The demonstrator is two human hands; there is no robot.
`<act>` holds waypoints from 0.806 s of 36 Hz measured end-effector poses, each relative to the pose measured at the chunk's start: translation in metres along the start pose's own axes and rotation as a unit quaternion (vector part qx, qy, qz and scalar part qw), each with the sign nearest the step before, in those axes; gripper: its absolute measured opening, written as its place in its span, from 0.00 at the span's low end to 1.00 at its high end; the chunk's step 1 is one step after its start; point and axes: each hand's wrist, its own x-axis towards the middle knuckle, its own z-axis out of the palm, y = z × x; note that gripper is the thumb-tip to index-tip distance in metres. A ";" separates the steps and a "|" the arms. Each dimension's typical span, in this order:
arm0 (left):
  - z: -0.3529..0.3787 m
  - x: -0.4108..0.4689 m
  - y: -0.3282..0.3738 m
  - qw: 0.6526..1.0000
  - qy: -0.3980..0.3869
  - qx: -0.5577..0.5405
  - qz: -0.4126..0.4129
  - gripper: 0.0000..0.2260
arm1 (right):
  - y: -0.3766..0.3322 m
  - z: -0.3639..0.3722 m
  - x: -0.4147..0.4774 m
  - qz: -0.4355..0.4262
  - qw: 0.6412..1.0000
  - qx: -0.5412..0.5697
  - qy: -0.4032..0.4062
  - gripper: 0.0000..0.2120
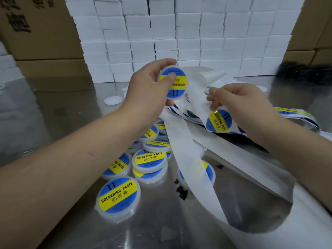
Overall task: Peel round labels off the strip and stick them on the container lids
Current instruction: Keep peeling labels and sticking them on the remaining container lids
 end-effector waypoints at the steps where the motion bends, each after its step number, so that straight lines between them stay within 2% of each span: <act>1: 0.001 -0.002 0.001 1.000 -0.016 0.000 -0.001 0.11 | 0.000 0.000 -0.001 -0.003 1.000 0.002 -0.003 0.16; 5: 0.011 -0.012 0.001 0.995 -0.098 0.025 0.016 0.13 | -0.001 0.005 -0.008 -0.043 0.998 -0.039 -0.036 0.16; 8: 0.014 -0.015 0.000 0.992 -0.120 0.032 0.029 0.14 | 0.000 0.004 -0.007 -0.074 0.994 -0.075 -0.035 0.14; 11: 0.013 -0.014 0.001 0.992 -0.113 0.039 0.037 0.14 | 0.001 0.004 -0.007 -0.080 0.994 -0.071 -0.035 0.14; 18: 0.012 -0.010 0.004 0.980 -0.111 0.143 0.079 0.12 | -0.002 0.007 -0.009 -0.078 0.995 -0.061 -0.024 0.16; 21: 0.003 -0.001 0.013 0.979 -0.061 0.169 0.091 0.07 | -0.005 0.006 -0.011 -0.062 0.997 -0.004 -0.036 0.13; 24: -0.013 0.016 0.014 0.981 -0.009 0.184 0.061 0.10 | -0.005 0.002 -0.008 -0.037 0.999 0.016 -0.035 0.12; 26: -0.022 0.025 0.007 0.976 -0.011 0.215 0.026 0.14 | -0.005 0.001 -0.006 -0.026 0.999 0.021 -0.026 0.10; 29: -0.031 0.029 -0.006 0.963 -0.034 0.266 -0.002 0.12 | -0.003 0.002 -0.007 -0.027 0.999 0.018 -0.027 0.07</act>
